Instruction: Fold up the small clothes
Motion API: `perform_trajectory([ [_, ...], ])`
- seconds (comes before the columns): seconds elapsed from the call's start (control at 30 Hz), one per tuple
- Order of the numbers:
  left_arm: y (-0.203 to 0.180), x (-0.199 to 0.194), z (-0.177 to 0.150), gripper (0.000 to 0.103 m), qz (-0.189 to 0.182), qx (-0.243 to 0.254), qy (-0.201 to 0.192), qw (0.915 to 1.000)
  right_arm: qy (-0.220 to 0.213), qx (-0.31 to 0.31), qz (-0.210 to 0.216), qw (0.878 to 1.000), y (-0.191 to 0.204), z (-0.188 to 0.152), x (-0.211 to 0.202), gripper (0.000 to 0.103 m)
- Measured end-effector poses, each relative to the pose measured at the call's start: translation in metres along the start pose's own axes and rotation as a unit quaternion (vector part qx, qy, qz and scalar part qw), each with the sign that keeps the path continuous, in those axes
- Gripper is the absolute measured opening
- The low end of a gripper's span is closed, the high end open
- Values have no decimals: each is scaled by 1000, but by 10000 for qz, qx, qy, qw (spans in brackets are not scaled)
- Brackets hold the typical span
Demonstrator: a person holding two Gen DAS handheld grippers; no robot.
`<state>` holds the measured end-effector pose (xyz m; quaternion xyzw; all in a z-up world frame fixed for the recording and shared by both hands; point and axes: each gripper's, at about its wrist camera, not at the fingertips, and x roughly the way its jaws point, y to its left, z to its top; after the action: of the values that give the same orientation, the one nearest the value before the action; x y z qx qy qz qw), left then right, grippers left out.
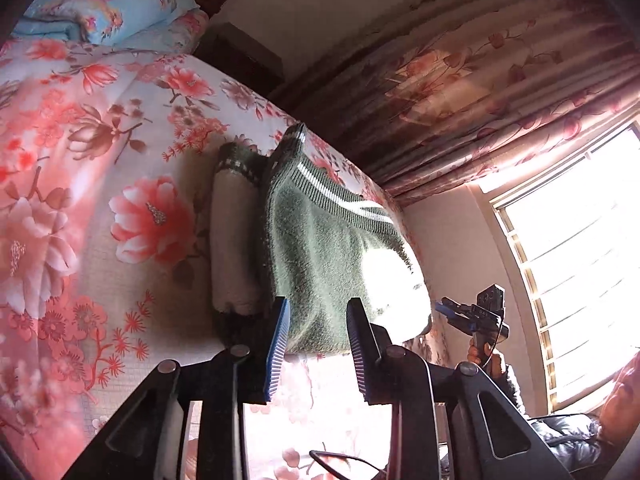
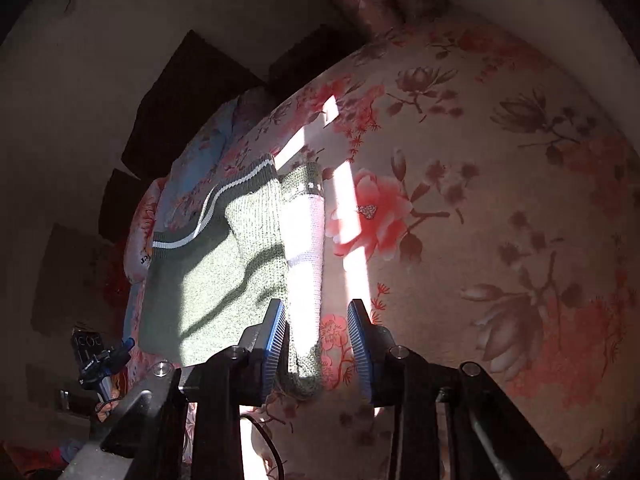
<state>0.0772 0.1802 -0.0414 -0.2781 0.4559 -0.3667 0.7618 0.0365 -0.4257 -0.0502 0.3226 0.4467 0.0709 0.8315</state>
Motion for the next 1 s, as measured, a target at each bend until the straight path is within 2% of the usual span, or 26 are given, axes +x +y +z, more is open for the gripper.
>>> perform_trajectory([
  [0.03,-7,0,9,103,-54,60,-76,9999,-42,-221,-22,9997,8,10,-2,34],
  [0.1,-20,9,33,103,56,170,-211,9996,-69,-590,138,9981,35,28,8,34],
  [0.17,-24,28,59,103,140,211,-306,9992,-79,-1092,106,9939,68,50,35,34],
  [0.27,-14,64,95,103,252,-24,-330,9991,6,-1842,-492,9817,110,83,86,34],
  [0.33,-7,87,111,103,369,-71,-243,9990,288,-2387,-941,9661,132,91,121,34],
  [0.4,0,111,120,103,505,-56,-64,9987,641,-2874,-1140,9488,146,84,150,34],
  [0.43,5,121,121,103,613,-39,13,9981,771,-3215,-1353,9340,151,74,161,32],
  [0.5,19,136,120,103,859,-116,177,9961,736,-3763,-2254,8956,144,58,180,36],
  [0.53,29,141,118,103,926,-241,223,9952,647,-3865,-2394,8883,136,53,184,39],
  [0.57,34,140,117,103,872,-293,164,9956,521,-3839,-2262,8937,130,52,179,39],
  [0.63,39,136,117,103,867,-376,136,9954,554,-3653,-2148,9041,125,55,175,39],
  [0.7,40,135,115,103,935,-353,95,9949,655,-3536,-2163,9077,128,61,176,39],
  [0.77,31,132,111,103,1056,-175,0,9943,494,-3221,-2026,9234,135,67,168,39],
  [0.83,21,124,110,103,1122,-57,-211,9934,417,-2898,-1600,9427,149,72,160,41],
  [0.87,15,118,110,103,1159,28,-351,9926,562,-2820,-1329,9485,163,73,167,42],
  [0.93,4,105,111,103,1233,81,-623,9904,828,-2801,-753,9534,194,71,181,42],
  [1.0,-2,88,109,103,1223,-19,-828,9890,1108,-2931,-299,9492,234,68,205,41],
])
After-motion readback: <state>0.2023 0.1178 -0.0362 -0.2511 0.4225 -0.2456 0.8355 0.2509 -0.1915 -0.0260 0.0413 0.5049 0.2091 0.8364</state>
